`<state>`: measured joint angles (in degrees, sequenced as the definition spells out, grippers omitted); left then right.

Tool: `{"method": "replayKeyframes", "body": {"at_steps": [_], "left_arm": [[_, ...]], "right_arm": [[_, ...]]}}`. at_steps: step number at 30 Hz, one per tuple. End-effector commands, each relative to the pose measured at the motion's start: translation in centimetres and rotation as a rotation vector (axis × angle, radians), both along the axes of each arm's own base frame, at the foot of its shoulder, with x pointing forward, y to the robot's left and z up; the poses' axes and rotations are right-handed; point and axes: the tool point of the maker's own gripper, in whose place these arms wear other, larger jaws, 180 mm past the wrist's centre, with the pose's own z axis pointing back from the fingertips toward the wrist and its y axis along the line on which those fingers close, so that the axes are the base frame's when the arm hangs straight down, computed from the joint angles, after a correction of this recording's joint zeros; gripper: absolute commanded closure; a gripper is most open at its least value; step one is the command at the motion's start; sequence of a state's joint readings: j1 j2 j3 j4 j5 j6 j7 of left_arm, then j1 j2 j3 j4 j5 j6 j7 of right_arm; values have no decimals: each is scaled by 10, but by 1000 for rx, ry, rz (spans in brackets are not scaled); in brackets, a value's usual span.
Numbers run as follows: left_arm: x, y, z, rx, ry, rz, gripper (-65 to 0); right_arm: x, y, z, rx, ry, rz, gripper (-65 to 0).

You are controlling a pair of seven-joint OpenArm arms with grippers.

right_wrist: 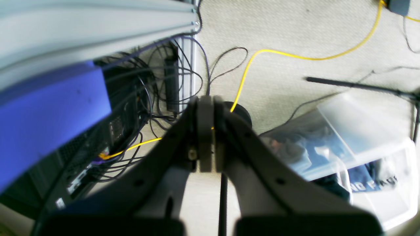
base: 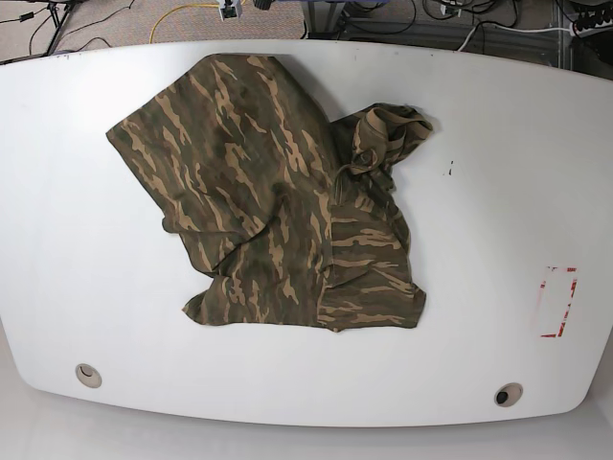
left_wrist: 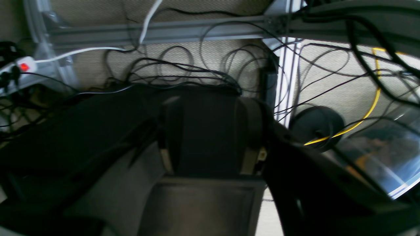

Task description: Layout the t-shirt on the table in an organized manner, then fold the t-shirt properly

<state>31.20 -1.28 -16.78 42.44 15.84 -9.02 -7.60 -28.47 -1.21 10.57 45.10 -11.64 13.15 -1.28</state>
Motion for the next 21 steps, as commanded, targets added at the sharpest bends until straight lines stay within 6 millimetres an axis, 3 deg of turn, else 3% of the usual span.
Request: {"method": "replayKeyframes", "body": {"at_steps": [1, 8, 16, 21], "left_arm": [[-3, 5, 8, 13, -20, -8, -232], [-7, 10, 22, 32, -45, -26, -232], [-10, 17, 43, 27, -94, 18, -232], [-9, 8, 62, -56, -142, 41, -232]], "right_arm": [[-2, 5, 9, 11, -28, -8, -8], [-7, 13, 27, 13, -64, -17, -8], [-14, 7, 54, -12, -110, -9, -8], [-15, 1, 75, -31, -149, 1, -8]]}}
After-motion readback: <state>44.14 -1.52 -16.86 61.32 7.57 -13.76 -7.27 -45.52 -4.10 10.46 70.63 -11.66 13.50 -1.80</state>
